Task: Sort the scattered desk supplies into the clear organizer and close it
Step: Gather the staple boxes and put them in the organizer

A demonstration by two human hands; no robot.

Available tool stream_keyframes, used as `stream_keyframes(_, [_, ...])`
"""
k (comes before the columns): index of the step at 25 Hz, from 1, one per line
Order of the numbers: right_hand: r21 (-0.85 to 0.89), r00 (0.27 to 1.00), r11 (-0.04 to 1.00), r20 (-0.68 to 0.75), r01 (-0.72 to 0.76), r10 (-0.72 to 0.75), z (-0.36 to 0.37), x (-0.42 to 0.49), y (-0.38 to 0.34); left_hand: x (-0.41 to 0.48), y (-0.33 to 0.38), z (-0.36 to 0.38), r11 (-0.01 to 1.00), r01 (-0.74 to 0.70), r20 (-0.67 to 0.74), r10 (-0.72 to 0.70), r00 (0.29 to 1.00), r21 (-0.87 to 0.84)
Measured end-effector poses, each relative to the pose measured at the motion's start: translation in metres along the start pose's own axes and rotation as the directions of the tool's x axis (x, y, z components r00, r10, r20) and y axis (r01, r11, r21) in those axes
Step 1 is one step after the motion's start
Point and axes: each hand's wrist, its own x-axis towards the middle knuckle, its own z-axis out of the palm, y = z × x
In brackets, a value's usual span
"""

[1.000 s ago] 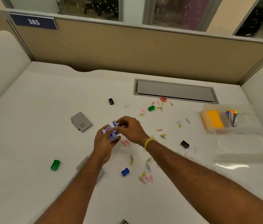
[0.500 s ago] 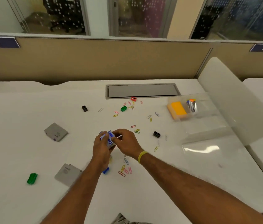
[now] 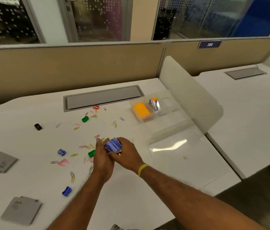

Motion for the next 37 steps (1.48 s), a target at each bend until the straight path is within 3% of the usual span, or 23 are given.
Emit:
stream_keyframes(5, [-0.021,0.991,0.997,-0.106,-0.079,0.076,-0.041,0.009,0.028,0.020,-0.022,0.037,0.996,0.066,0.087,-0.071,0.994,0.060])
stream_keyframes(9, [0.012,0.975,0.994,-0.191,-0.108,0.109,-0.080,0.027,0.049,0.045,-0.037,0.066,0.961,0.065,0.074,-0.087,0.993,0.268])
stream_keyframes(13, [-0.006,0.945,0.993,-0.306,-0.121,0.114,-0.128,0.057,0.072,0.075,-0.043,0.092,0.897,0.036,-0.016,-0.032,0.999,0.441])
stream_keyframes(21, [-0.131,0.878,0.957,-0.445,-0.260,0.178,-0.227,0.148,0.126,0.126,-0.057,0.111,0.785,-0.034,-0.032,0.068,0.997,0.619])
stream_keyframes(32, [-0.308,0.871,0.856,-0.406,-0.416,0.277,-0.265,0.239,0.179,0.162,-0.073,0.119,0.716,-0.052,-0.051,0.122,0.991,0.696])
stream_keyframes(37, [-0.364,0.884,0.841,-0.395,-0.399,0.249,-0.263,0.238,0.183,0.163,-0.074,0.115,0.685,-0.075,-0.028,0.138,0.990,0.725])
